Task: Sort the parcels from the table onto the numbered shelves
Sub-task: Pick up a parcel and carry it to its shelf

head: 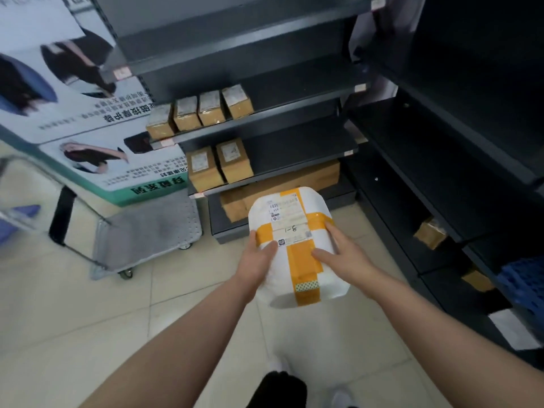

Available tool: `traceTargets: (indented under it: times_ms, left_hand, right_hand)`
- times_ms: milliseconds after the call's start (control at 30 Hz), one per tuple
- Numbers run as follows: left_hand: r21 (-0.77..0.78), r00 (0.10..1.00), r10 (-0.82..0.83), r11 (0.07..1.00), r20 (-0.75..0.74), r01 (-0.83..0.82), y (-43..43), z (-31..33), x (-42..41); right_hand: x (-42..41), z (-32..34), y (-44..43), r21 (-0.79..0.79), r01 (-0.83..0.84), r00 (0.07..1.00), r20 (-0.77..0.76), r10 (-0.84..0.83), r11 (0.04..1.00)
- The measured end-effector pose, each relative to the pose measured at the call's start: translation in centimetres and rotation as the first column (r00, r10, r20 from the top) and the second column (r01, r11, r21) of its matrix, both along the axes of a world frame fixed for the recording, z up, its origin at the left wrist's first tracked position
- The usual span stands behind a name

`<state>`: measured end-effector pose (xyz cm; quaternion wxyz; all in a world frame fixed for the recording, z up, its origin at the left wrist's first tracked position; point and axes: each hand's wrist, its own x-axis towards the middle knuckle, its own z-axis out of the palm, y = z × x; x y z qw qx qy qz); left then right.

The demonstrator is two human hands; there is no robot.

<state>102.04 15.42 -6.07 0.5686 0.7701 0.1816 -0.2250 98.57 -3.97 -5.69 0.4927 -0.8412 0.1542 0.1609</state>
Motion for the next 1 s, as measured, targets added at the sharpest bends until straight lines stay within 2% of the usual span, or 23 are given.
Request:
traceTargets:
  times_ms: [167,500,667,733,1000]
  left_hand:
    - [0.014,0.999,0.038,0.999,-0.018,-0.038,1.4,-1.1,6.0]
    - [0.024,0.992,-0.037,0.999,-0.123,0.04,2.1,-5.2,22.7]
    - [0.061,0.984,-0.06,0.996,-0.165,0.071,1.6,-11.1,30.5]
    - [0.053,0.981,-0.04,0.997,-0.188,0.051,0.9,-11.6,32.8]
    - [-0.015,0.993,0.091,0.996,-0.075,-0.093,-3.1,-16.1,44.4]
  right_hand:
    - [6.9,-1.9,1.5,0.031,-0.035,0.999,-0.002,0.035,0.999]
    - [22.2,-5.4,2.1,0.107,0.022,0.999,-0.038,-0.018,0.994]
    - [28.9,-9.2,1.0,0.102,0.082,0.994,-0.084,-0.073,0.991]
    - [31.6,-11.2,0.3,0.11,0.093,0.991,-0.102,-0.082,0.989]
    - [44.3,-18.8,-3.0,0.204,0.108,0.991,-0.098,-0.089,0.973]
